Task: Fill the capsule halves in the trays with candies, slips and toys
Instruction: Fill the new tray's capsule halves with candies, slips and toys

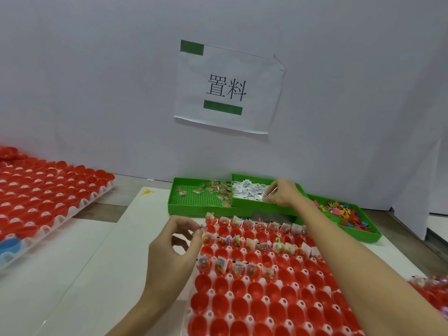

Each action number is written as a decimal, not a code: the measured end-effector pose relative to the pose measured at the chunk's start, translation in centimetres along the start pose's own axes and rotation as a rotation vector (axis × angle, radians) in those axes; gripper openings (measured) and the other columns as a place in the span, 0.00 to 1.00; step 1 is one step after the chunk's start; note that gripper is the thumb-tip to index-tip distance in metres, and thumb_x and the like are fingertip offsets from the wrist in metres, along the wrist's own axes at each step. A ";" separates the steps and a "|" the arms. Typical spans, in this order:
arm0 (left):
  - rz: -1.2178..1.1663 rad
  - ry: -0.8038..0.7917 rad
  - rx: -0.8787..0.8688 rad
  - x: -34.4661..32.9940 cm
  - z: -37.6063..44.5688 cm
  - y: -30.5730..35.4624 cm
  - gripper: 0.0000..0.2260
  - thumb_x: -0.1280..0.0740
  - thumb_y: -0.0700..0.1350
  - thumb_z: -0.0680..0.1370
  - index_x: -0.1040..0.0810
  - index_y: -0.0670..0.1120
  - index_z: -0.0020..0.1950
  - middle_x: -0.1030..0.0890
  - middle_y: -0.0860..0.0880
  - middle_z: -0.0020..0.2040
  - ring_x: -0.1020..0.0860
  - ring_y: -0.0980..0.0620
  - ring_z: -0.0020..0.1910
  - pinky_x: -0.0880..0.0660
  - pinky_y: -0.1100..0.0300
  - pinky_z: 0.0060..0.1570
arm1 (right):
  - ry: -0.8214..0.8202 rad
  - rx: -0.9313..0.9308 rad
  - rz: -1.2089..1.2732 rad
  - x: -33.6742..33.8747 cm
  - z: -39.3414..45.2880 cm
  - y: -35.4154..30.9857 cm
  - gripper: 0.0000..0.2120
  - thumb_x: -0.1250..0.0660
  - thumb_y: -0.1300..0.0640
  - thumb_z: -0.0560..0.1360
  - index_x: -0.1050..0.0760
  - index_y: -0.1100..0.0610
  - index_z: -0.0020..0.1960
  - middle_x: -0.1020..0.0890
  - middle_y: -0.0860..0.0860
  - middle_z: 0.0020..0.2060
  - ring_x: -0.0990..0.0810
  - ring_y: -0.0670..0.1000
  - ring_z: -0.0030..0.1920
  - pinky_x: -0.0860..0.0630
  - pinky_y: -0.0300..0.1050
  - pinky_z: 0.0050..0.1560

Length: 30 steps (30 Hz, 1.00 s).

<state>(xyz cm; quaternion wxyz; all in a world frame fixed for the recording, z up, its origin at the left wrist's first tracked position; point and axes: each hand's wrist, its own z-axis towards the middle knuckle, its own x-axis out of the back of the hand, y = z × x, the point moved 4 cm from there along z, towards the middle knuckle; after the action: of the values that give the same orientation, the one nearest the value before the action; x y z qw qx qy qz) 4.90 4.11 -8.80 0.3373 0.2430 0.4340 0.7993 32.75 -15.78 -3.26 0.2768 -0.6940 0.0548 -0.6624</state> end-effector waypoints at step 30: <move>-0.250 -0.448 0.064 -2.0 -3.0 6.6 0.08 0.22 0.49 0.71 0.14 0.48 0.47 0.13 0.46 0.45 0.14 0.48 0.46 0.20 0.64 0.48 | -0.106 0.428 0.621 1.5 -21.7 -3.3 0.07 0.25 0.50 0.76 0.16 0.53 0.43 0.15 0.53 0.34 0.17 0.49 0.32 0.22 0.39 0.34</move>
<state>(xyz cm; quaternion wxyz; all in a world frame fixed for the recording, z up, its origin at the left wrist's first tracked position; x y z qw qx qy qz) 2.03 -1.59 -4.85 0.5134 0.3689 0.4001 0.6635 11.37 -20.40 -1.08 0.6056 -0.6040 0.1086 -0.5066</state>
